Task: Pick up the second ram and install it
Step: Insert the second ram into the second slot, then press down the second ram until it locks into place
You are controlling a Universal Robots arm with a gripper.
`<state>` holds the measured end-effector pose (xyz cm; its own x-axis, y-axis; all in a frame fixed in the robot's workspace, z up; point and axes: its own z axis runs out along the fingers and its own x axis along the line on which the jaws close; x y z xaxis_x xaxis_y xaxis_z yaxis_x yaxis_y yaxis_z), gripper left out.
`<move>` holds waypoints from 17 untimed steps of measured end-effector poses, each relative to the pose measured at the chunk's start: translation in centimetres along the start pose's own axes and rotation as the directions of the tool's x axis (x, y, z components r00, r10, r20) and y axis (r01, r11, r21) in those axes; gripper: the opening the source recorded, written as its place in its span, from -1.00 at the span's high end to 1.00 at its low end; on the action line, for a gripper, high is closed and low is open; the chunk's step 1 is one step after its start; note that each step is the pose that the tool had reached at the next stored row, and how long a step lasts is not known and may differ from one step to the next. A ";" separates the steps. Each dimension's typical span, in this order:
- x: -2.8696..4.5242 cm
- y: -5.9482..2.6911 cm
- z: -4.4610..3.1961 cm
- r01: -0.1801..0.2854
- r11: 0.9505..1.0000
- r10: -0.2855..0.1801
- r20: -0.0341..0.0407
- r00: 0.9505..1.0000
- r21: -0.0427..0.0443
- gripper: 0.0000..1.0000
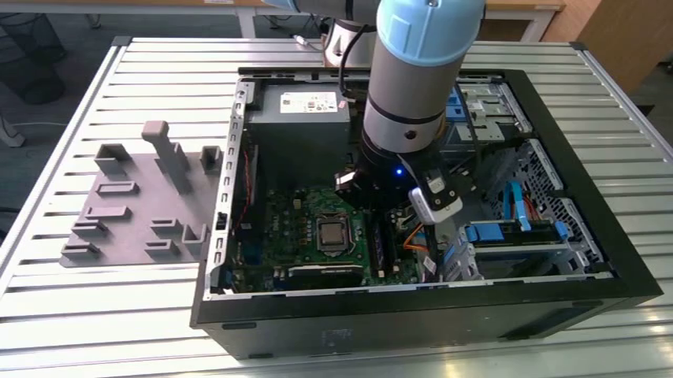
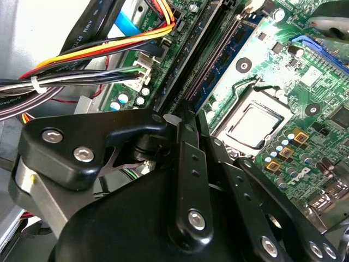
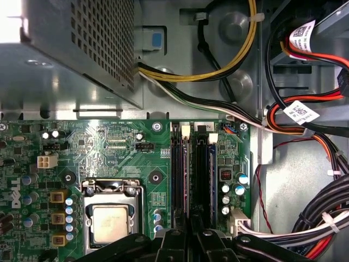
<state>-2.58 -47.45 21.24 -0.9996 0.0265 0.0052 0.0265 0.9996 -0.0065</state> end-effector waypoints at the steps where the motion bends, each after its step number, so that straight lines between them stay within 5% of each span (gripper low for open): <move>1: 0.00 0.00 0.00 0.000 1.000 0.000 0.000 1.000 0.000 0.72; 17: 0.00 0.04 0.04 0.000 1.000 0.000 0.000 1.000 0.000 0.72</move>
<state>-2.58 -47.41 21.20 -0.9996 0.0268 0.0056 0.0268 0.9996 -0.0063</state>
